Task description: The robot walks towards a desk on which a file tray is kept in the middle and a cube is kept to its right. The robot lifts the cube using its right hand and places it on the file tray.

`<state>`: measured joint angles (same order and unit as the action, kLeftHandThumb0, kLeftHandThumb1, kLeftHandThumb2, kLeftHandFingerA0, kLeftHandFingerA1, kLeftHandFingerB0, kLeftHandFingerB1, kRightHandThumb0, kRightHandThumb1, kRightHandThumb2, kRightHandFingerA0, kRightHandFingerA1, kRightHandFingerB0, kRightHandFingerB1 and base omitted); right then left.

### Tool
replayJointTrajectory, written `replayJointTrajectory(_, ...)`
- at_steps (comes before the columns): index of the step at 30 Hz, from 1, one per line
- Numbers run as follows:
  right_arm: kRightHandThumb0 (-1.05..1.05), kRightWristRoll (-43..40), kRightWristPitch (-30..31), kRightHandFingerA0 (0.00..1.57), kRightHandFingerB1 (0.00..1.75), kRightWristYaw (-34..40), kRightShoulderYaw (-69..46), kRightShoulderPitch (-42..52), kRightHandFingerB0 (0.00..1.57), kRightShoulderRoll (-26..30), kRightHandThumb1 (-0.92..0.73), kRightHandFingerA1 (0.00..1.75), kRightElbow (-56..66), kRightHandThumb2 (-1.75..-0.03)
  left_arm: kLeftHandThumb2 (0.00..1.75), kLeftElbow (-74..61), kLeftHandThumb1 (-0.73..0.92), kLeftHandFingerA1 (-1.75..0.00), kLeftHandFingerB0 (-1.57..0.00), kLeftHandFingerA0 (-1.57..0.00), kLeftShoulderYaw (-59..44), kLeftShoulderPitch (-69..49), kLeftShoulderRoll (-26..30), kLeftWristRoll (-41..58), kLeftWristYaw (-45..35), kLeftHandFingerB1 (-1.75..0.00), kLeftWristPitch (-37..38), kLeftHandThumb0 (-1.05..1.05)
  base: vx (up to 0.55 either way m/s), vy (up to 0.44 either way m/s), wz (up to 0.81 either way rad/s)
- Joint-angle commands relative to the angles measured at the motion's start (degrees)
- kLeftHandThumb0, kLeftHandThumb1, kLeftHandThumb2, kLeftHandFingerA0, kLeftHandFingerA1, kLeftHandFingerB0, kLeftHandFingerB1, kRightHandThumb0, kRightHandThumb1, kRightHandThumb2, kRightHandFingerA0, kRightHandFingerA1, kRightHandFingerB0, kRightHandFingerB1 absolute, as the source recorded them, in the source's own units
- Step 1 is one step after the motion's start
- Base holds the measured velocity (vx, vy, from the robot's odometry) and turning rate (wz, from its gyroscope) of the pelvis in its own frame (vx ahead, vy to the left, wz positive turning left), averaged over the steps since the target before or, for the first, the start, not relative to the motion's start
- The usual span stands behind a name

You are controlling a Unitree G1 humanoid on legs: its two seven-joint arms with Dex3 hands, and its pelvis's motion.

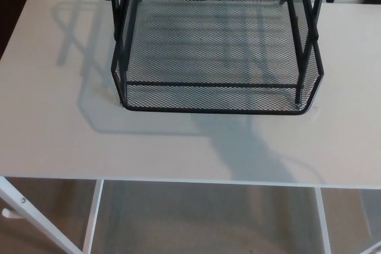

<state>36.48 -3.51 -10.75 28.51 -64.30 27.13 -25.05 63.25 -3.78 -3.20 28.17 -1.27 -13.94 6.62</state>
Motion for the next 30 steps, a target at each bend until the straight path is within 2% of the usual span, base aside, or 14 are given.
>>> replayJointTrajectory(1,-0.35,3.8,-2.4,0.88,0.61,-8.6,6.2,2.8,0.90,-0.8,-0.60,1.50,-2.7,-0.58,0.73,0.1,0.92,-0.71,-0.11,-0.37,0.0,-0.3,0.0,-0.8,1.2,-0.55,-0.3,-0.83,0.00,0.000,0.00)
replayJointTrajectory(3,-0.37,4.6,-2.1,0.94,0.55,-9.5,8.0,4.5,0.96,-0.7,-0.58,1.37,-2.1,-0.60,0.73,-0.8,0.92,-0.74,-0.12,-0.42,-0.1,-0.2,0.0,-0.8,1.3,-0.56,-1.3,-0.81,0.00,0.000,0.00)
replayJointTrajectory(5,-0.36,4.6,-1.4,0.93,0.60,-10.2,8.5,5.6,0.95,-0.9,-0.59,1.39,-1.4,-0.57,0.73,-0.6,0.92,-0.74,-0.10,-0.40,-0.3,-0.2,-0.1,-0.6,1.0,-0.54,-1.2,-0.81,0.00,0.000,0.00)
replayJointTrajectory(7,-0.38,4.6,-1.6,0.87,0.64,-11.8,9.7,6.8,0.91,-1.6,-0.57,1.62,-0.8,-0.62,0.71,0.6,0.92,-0.68,-0.11,-0.36,-0.1,0.3,-0.2,-0.8,1.0,-0.53,-1.4,-0.82,0.00,0.000,0.00)
replayJointTrajectory(11,-0.34,3.6,-1.5,0.89,0.70,-14.0,9.5,7.3,0.91,-2.8,-0.61,1.45,-1.4,-0.61,0.71,1.1,0.92,-0.70,-0.13,-0.37,0.5,0.7,-0.3,-1.7,1.8,-0.54,-1.3,-0.83,0.00,0.000,0.00)
replayJointTrajectory(15,-0.31,3.2,-0.8,0.84,0.56,-12.8,7.6,9.4,0.83,-3.0,-0.65,1.56,0.5,-0.62,0.73,1.0,0.92,-0.71,-0.10,-0.35,0.4,0.9,-0.1,-1.5,1.2,-0.54,-1.4,-0.84,0.00,0.000,0.00)
replayJointTrajectory(16,-0.32,3.8,0.1,0.81,0.47,-12.7,7.6,9.5,0.68,-3.4,-0.66,1.50,0.3,-0.59,0.74,0.7,0.91,-0.72,-0.10,-0.37,0.4,0.7,-0.1,-1.4,1.1,-0.54,-1.4,-0.84,0.00,0.000,0.00)
replayJointTrajectory(17,-0.36,4.3,0.4,0.59,0.38,-12.9,7.6,9.5,0.51,-3.4,-0.65,1.11,0.2,-0.60,1.10,0.8,0.73,-0.71,-0.13,-0.39,0.3,0.7,-0.2,-1.3,1.2,-0.57,-1.3,-0.82,0.00,0.000,0.00)
replayJointTrajectory(18,-0.58,5.4,1.0,0.03,0.35,-14.3,7.9,8.9,0.08,-2.9,-0.57,0.36,0.6,-0.75,0.72,1.2,0.92,-0.71,-0.11,-0.35,0.1,0.9,-0.2,-1.2,1.2,-0.54,-1.3,-0.83,0.00,0.000,0.00)
replayJointTrajectory(19,-0.66,6.4,3.9,0.00,0.21,-18.2,8.0,7.6,0.00,-2.6,-0.37,0.19,1.5,-0.76,0.72,1.4,0.92,-0.71,-0.09,-0.35,0.2,0.9,-0.1,-1.2,0.6,-0.53,-1.1,-0.82,0.00,0.000,0.00)
replayJointTrajectory(21,-0.66,6.5,4.9,0.00,0.21,-19.3,7.8,7.3,0.00,-3.1,-0.37,0.19,1.6,-0.76,0.72,1.5,0.92,-0.71,-0.09,-0.35,0.0,0.8,0.0,-1.0,0.5,-0.53,-1.0,-0.82,0.00,0.000,0.00)
replayJointTrajectory(22,-0.86,8.1,5.2,0.00,0.00,-19.4,8.1,6.1,0.02,-2.7,-0.44,0.08,2.0,-0.72,0.69,1.4,0.92,-0.71,-0.14,-0.36,0.2,0.4,0.1,-1.2,0.4,-0.54,-0.6,-0.82,0.00,0.000,0.00)
replayJointTrajectory(25,-0.93,10.0,3.9,0.00,0.00,-16.7,7.1,4.2,0.00,-1.7,-0.51,0.23,1.6,-0.82,0.70,-0.4,0.92,-0.70,-0.16,-0.40,0.3,-0.3,0.2,-1.3,0.6,-0.54,-1.7,-0.80,0.00,0.000,0.00)
replayJointTrajectory(30,-0.88,9.4,3.8,0.00,0.00,-15.6,3.2,0.5,0.00,-0.7,-0.50,0.28,2.4,-0.83,0.74,-0.7,0.92,-0.72,-0.14,-0.43,0.1,-0.7,0.0,-1.1,0.3,-0.55,-1.2,-0.82,0.00,0.000,0.00)
